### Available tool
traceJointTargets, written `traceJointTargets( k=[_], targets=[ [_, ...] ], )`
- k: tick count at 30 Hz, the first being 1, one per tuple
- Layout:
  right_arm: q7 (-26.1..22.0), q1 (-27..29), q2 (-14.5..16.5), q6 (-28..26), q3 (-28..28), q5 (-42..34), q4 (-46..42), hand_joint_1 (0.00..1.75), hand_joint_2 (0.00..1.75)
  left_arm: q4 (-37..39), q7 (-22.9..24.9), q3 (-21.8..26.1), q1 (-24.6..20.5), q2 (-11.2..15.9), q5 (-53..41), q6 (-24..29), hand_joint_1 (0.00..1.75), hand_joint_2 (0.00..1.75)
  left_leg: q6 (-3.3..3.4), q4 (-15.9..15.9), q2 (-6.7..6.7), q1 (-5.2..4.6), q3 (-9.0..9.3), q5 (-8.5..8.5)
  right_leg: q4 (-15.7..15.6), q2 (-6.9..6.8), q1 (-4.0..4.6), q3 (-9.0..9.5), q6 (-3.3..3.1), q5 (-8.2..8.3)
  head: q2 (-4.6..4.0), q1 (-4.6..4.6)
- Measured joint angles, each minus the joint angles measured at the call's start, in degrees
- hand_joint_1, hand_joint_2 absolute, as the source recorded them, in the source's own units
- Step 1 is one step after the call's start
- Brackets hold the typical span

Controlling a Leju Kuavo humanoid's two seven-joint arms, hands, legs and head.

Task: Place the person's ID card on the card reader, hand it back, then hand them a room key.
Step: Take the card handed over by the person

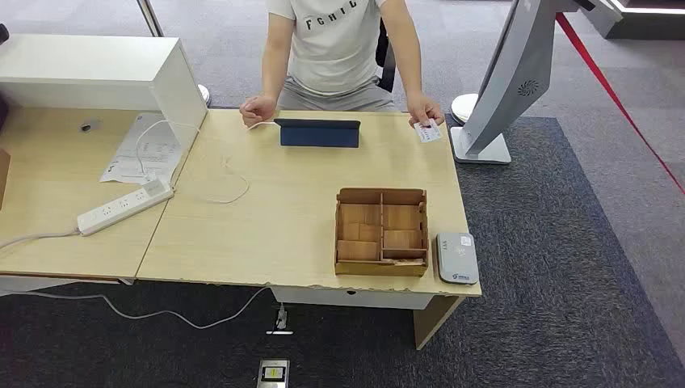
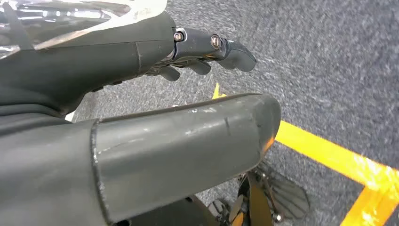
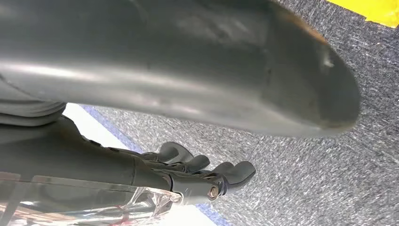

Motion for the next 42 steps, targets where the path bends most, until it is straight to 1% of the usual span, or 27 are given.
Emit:
traceJointTargets(
  k=[5, 8, 13, 15, 17, 19, 20, 21, 23, 25, 27, 30, 34, 37, 42],
  targets=[
    [0.15, 0.03, 0.18, 0.14, -0.72, -0.02, -0.01, 0.0, 0.0, 0.0, 0.76, 0.0, -0.02, -0.09, -0.38, 0.58, 0.0, 0.0, 0.0, 0.0, 0.0, 0.0, 0.0, 0.0, 0.0, 0.0, 0.0, 0.0, 0.0, 0.0, 0.0, 0.01],
    [0.01, 0.1, 0.17, 0.14, -1.26, -1.65, -0.02, 0.0, 0.0, 0.0, 0.79, 0.0, -0.04, -0.17, -1.32, 0.42, 0.0, 0.0, 0.0, 0.0, 0.0, 0.0, 0.0, 0.0, 0.0, 0.0, 0.0, 0.0, 0.0, 0.0, 0.0, 0.0],
    [-1.5, 0.39, -0.05, -0.09, -4.42, -11.41, -0.02, 0.0, 0.0, 0.0, -0.6, 0.0, -0.06, -0.23, -2.02, -1.02, 0.0, 0.0, 0.0, 0.0, 0.0, 0.0, -0.01, 0.0, 0.0, 0.0, 0.0, 0.01, 0.0, 0.0, 0.0, 0.01],
    [-3.95, 0.47, -0.38, -0.19, -6.31, -14.37, 0.04, 0.0, 0.0, 0.0, -0.78, 0.0, -0.05, -0.21, -2.16, -1.8, 0.0, 0.0, 0.0, 0.0, 0.0, -0.02, -0.02, 0.0, 0.0, 0.0, -0.01, 0.01, 0.0, 0.0, 0.0, 0.01],
    [-10.75, 0.35, -1.09, -0.22, -10.2, -19.18, 0.39, 0.0, 0.0, 0.0, -0.71, 0.0, -0.04, -0.17, -2.6, -3.24, 0.0, 0.0, 0.0, 0.0, -0.01, -0.05, -0.03, 0.0, 0.0, 0.0, -0.04, 0.02, 0.01, 0.01, 0.0, -0.01],
    [-18.77, -0.05, -2.37, -0.17, -16.52, -25.56, 0.77, 0.0, 0.0, 0.0, -0.53, 0.0, -0.02, -0.09, -3.09, -4.72, 0.0, 0.0, 0.01, 0.0, -0.01, -0.07, -0.01, 0.0, 0.0, 0.0, -0.11, 0.02, 0.02, 0.01, 0.0, -0.02],
    [-21.71, -0.27, -3.25, 0.01, -19.81, -28.36, 0.84, 0.0, 0.0, 0.0, -0.46, 0.0, 0.0, -0.03, -3.25, -5.22, 0.0, 0.0, 0.02, 0.01, -0.02, -0.07, -0.01, 0.0, -0.01, -0.01, -0.14, 0.03, 0.03, 0.01, 0.0, -0.01],
    [-24.01, -0.51, -4.35, 0.3, -22.91, -30.76, 0.85, 0.0, 0.0, 0.0, -0.46, 0.0, 0.04, 0.03, -3.34, -5.59, 0.0, 0.0, 0.03, 0.01, -0.02, -0.08, -0.01, 0.0, -0.01, -0.01, -0.16, 0.05, 0.06, 0.02, 0.0, 0.01],
    [-27.1, -0.86, -7.0, 1.0, -28.2, -34.49, 0.4, 0.0, 0.0, 0.0, -0.61, 0.0, 0.14, 0.18, -3.6, -6.15, 0.0, 0.0, 0.06, 0.01, -0.03, -0.12, -0.03, -0.01, -0.02, -0.01, -0.21, 0.07, 0.12, 0.07, 0.0, 0.01],
    [-27.91, -1.19, -9.84, 0.98, -32.56, -37.34, -1.0, 0.0, 0.0, 0.0, -0.87, 0.0, 0.19, 0.3, -3.98, -6.59, 0.0, 0.0, 0.09, 0.02, -0.02, -0.19, -0.01, -0.02, -0.02, 0.01, -0.26, 0.07, 0.17, 0.1, 0.0, -0.01],
    [-26.86, -1.08, -12.52, 0.32, -35.74, -41.01, -3.9, 0.0, 0.0, 0.0, -1.02, 0.0, 0.17, 0.37, -4.43, -7.02, 0.0, 0.0, 0.14, 0.03, -0.03, -0.23, 0.0, -0.01, -0.03, 0.0, -0.28, 0.1, 0.18, 0.1, 0.0, 0.02],
    [-25.58, -0.29, -16.38, -0.18, -37.93, -44.59, -10.13, 0.0, 0.0, 0.0, -0.8, 0.01, 0.26, 0.49, -5.23, -7.53, 0.0, 0.0, 0.18, 0.03, -0.05, -0.34, -0.02, 0.01, -0.03, -0.02, -0.32, 0.11, 0.2, 0.1, 0.0, -0.01],
    [-24.27, 0.53, -20.34, -0.2, -38.63, -43.39, -18.8, 0.0, 1.75, 0.01, -0.31, 0.02, 0.27, 0.57, -6.09, -7.91, 0.0, 0.0, 0.19, 0.02, -0.02, -0.38, 0.02, 0.02, -0.03, 0.0, -0.29, 0.11, 0.19, 0.1, 0.0, 0.0],
    [-24.07, 0.88, -22.04, -0.2, -38.6, -41.98, -24.98, 0.0, 1.75, 0.02, -0.09, 0.02, 0.31, 0.58, -6.36, -7.97, 0.0, 0.0, 0.21, 0.02, -0.04, -0.38, -0.01, 0.05, 0.0, -0.02, -0.28, 0.13, 0.19, 0.11, 0.0, -0.01],
    [-21.8, 0.08, -23.14, -0.2, -38.14, -33.59, -35.52, 0.0, 1.75, 0.06, -0.03, 0.02, 0.24, 0.56, -7.51, -8.44, 0.0, 0.0, 0.21, 0.02, -0.02, -0.37, 0.0, 0.07, 0.05, -0.01, -0.26, 0.11, 0.17, 0.13, 0.0, 0.0]
  ],
)
